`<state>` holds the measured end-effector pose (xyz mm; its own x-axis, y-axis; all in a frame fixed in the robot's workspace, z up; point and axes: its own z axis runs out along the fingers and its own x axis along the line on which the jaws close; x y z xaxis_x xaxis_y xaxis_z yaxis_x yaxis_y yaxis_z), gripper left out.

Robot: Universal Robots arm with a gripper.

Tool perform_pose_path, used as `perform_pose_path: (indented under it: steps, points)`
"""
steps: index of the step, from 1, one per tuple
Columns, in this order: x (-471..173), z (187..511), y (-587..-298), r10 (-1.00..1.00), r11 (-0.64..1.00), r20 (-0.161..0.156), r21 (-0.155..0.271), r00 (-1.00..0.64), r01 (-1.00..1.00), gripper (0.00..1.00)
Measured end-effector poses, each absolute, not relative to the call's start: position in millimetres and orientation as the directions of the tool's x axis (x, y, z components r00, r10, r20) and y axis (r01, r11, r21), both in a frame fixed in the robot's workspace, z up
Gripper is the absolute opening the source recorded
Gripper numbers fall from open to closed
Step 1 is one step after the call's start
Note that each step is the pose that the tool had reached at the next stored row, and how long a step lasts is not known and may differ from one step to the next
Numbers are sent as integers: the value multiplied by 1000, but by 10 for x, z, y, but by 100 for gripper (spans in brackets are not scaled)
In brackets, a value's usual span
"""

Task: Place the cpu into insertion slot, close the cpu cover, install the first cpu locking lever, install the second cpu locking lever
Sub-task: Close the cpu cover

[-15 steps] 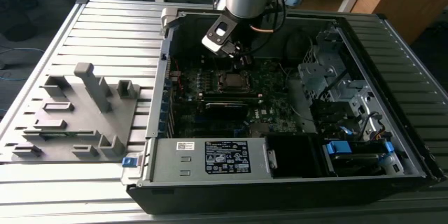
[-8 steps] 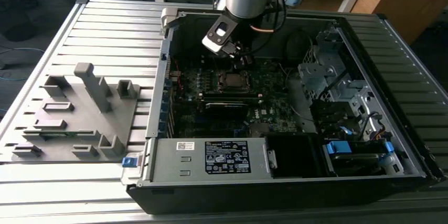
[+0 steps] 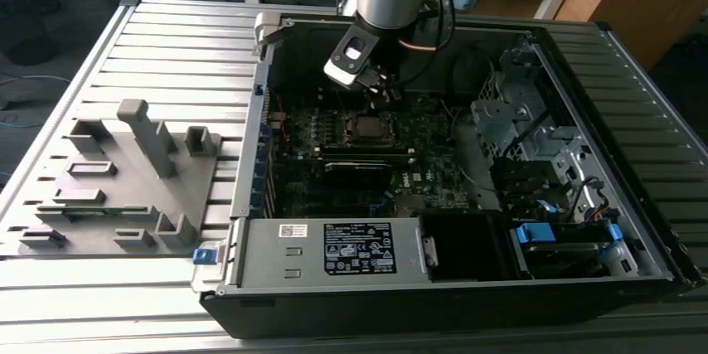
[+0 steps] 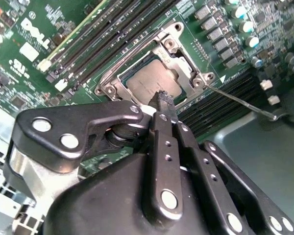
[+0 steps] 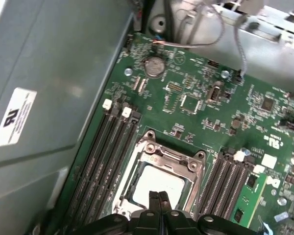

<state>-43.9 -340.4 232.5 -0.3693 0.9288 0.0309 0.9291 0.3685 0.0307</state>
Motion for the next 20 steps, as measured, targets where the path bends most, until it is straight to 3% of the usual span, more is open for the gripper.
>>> perform_pose_path:
  steps: [20]
  points:
    - [-440, 2322, -3404, 754, 655, 31, 31, -656, 755, 11]
